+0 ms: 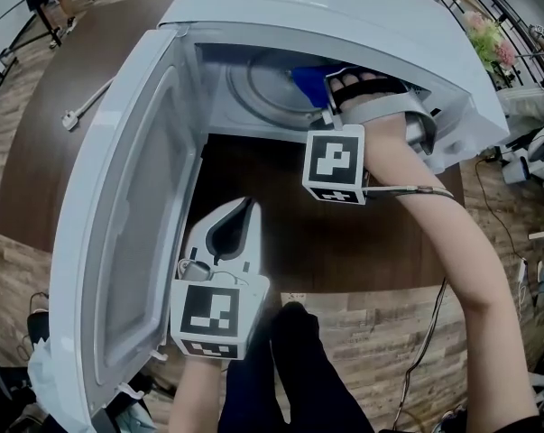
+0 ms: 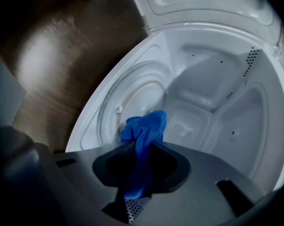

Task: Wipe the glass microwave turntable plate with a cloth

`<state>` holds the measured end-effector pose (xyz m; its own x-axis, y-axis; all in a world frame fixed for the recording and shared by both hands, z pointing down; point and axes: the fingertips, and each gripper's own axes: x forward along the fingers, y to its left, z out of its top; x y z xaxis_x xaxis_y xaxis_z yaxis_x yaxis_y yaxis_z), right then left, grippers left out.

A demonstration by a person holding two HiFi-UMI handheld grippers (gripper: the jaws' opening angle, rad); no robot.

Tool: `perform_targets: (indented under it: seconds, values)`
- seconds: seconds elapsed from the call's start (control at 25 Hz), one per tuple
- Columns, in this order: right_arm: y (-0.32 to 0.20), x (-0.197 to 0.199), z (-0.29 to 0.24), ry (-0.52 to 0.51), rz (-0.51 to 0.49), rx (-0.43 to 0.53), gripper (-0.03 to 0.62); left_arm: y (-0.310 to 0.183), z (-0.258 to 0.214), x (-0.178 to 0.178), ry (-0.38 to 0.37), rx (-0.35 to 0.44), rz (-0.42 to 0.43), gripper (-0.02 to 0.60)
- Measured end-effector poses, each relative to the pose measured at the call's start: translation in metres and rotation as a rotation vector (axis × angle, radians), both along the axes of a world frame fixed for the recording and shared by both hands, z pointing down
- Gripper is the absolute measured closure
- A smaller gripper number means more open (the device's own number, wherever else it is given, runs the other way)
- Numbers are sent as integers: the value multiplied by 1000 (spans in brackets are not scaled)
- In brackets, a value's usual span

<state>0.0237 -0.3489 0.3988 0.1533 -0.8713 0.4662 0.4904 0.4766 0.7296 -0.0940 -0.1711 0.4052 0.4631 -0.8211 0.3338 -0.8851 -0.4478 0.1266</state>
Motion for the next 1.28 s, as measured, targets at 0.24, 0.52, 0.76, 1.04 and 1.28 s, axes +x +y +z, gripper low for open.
perform_targets:
  seconds: [0.24,0.52,0.76,1.04,1.28]
  values:
    - [15,-57,-11,-342,-87,30,517,0,1,-5,-2,-2,-12,571]
    - [33,-111,-8,-456,-197,39,517,0,3,-11,0,-10,-30,572]
    - [39,-120,6,-404,-231,26,519,0,3,-12,6,-11,-35,572]
    - [45,-96,13,-346,-230,6,519,1,4,-12,2,-11,-31,572]
    - [40,-54,15,-214,-187,22,519,1,5,-9,-1,-12,-21,571]
